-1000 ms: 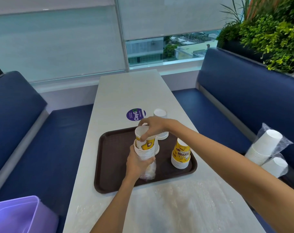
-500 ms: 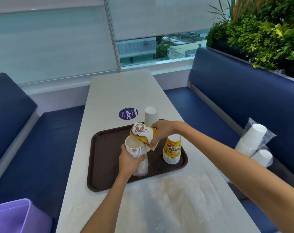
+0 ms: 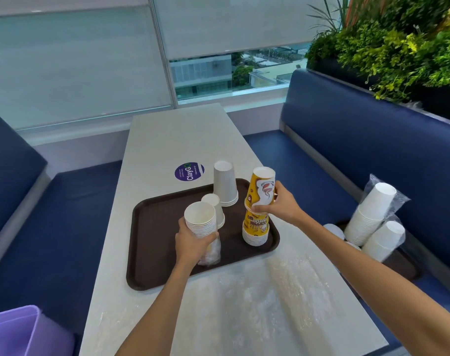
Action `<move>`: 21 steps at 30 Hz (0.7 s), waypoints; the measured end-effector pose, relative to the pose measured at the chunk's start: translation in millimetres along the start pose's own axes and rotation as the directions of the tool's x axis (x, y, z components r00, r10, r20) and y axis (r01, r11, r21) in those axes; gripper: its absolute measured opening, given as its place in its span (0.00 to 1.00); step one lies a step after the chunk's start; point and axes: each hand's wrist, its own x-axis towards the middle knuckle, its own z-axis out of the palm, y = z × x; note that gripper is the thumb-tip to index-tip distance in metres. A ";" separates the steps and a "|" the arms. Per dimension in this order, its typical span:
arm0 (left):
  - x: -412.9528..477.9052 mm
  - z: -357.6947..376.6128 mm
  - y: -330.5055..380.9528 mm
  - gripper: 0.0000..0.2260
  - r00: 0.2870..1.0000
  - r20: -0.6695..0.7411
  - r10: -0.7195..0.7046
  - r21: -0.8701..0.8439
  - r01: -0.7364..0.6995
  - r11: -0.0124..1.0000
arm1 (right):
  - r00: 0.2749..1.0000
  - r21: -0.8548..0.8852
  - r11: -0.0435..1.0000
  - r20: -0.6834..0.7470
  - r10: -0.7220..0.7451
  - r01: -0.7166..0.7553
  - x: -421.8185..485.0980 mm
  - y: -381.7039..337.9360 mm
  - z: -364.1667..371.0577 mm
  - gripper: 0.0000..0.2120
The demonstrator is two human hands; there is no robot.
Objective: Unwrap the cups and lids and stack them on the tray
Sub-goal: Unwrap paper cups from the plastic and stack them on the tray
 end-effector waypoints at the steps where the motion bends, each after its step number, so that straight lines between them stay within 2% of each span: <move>1: -0.1 0.0 -0.2 0.40 1.000 0.001 0.001 -0.001 -0.001 1.000 | 1.000 -0.013 1.000 0.020 0.017 -0.017 -1.7 3.9 2.0 0.36; 4: -0.3 -0.5 -1.5 0.40 1.000 0.007 0.004 0.005 -0.004 1.000 | 0.997 -0.005 0.999 0.067 0.038 -0.038 -6.5 11.0 8.0 0.44; 7: -0.1 -0.9 -2.2 0.41 1.000 0.014 0.006 -0.001 -0.006 1.000 | 0.992 -0.038 0.998 -0.117 -0.056 0.052 -8.1 2.3 11.2 0.51; 9: -0.6 -1.5 -2.3 0.41 1.000 0.018 0.003 -0.005 -0.003 1.000 | 0.956 -0.149 0.976 -0.225 -0.190 0.159 -7.6 -12.2 13.1 0.51; 10: -0.8 -1.4 -2.1 0.41 1.000 0.022 0.003 -0.008 -0.003 1.000 | 0.937 -0.195 0.955 -0.228 -0.265 0.223 -7.4 -20.9 14.4 0.50; 13: -1.9 -1.8 -2.0 0.40 1.000 0.018 -0.001 -0.033 0.002 0.999 | 0.918 -0.253 0.894 -0.051 -0.394 0.369 -6.5 -46.4 25.5 0.43; 17: -4.2 -0.4 -2.8 0.38 1.000 -0.003 0.003 -0.056 -0.004 0.998 | 0.903 -0.308 0.856 0.255 -0.345 0.414 -7.6 -68.7 55.9 0.39; 21: -1.3 -3.5 -1.3 0.37 0.999 0.035 0.002 -0.033 -0.001 0.999 | 0.872 -0.396 0.812 0.417 -0.257 0.429 -1.6 -76.8 85.5 0.40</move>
